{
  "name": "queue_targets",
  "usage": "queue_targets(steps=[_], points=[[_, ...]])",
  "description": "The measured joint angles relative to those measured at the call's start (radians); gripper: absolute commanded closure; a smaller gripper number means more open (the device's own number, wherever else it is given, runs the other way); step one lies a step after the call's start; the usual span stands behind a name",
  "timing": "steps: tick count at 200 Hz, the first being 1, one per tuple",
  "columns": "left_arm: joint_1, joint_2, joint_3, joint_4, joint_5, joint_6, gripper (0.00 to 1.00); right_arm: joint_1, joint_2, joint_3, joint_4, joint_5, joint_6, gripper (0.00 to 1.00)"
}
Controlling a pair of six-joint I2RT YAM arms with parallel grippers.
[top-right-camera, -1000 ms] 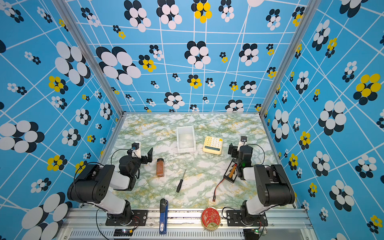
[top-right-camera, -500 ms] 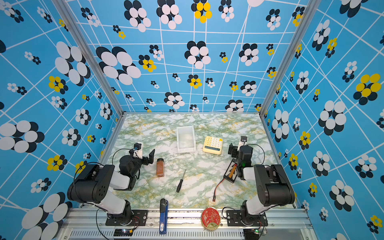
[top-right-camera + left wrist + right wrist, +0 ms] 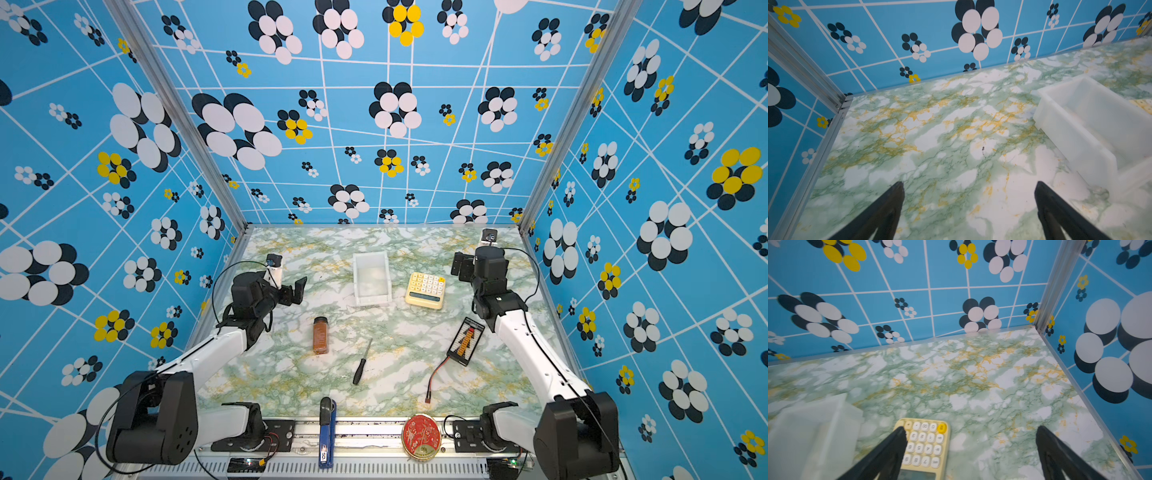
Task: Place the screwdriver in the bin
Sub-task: 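Reach the right gripper down over the black-handled screwdriver while the left arm lifts, then close the right gripper on the screwdriver's black handle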
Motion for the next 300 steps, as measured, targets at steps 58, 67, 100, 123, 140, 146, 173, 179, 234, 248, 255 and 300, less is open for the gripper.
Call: queue_targets(steps=[58,67,100,123,140,146,173,179,234,248,255,300], points=[[-0.009,-0.158,0.28,-0.599,-0.083,0.062,0.01,0.47,0.044,0.126,-0.491,0.03,0.275,0.09],[-0.014,-0.159,0.336,-0.671,-0.082,0.056,0.01,0.532,0.072,0.13,-0.528,0.026,0.322,0.12],[-0.047,-0.08,0.569,-0.885,-0.061,0.027,0.01,0.718,0.248,0.186,-0.634,-0.028,0.447,0.17],[-0.054,-0.044,0.637,-0.969,-0.029,0.002,0.01,0.818,0.37,0.251,-0.666,-0.06,0.494,0.25],[-0.059,-0.041,0.648,-1.019,-0.017,-0.011,0.01,0.871,0.436,0.284,-0.674,-0.088,0.53,0.28],[-0.061,-0.041,0.652,-1.035,-0.013,-0.014,0.01,0.884,0.453,0.286,-0.669,-0.101,0.543,0.33],[-0.066,-0.042,0.681,-1.078,-0.005,-0.014,0.01,0.908,0.515,0.284,-0.639,-0.171,0.596,0.37],[-0.066,-0.042,0.688,-1.085,-0.005,-0.014,0.01,0.911,0.528,0.284,-0.631,-0.183,0.603,0.37],[-0.066,-0.078,0.716,-1.101,-0.003,-0.013,0.01,0.939,0.653,0.321,-0.586,-0.235,0.64,0.38],[-0.066,-0.08,0.718,-1.105,-0.002,-0.013,0.01,0.939,0.666,0.328,-0.579,-0.235,0.652,0.39],[-0.067,-0.081,0.718,-1.107,0.001,-0.013,0.01,0.939,0.672,0.331,-0.578,-0.235,0.656,0.4],[-0.067,-0.082,0.718,-1.114,0.018,-0.013,0.01,0.939,0.739,0.359,-0.576,-0.233,0.662,0.44]])
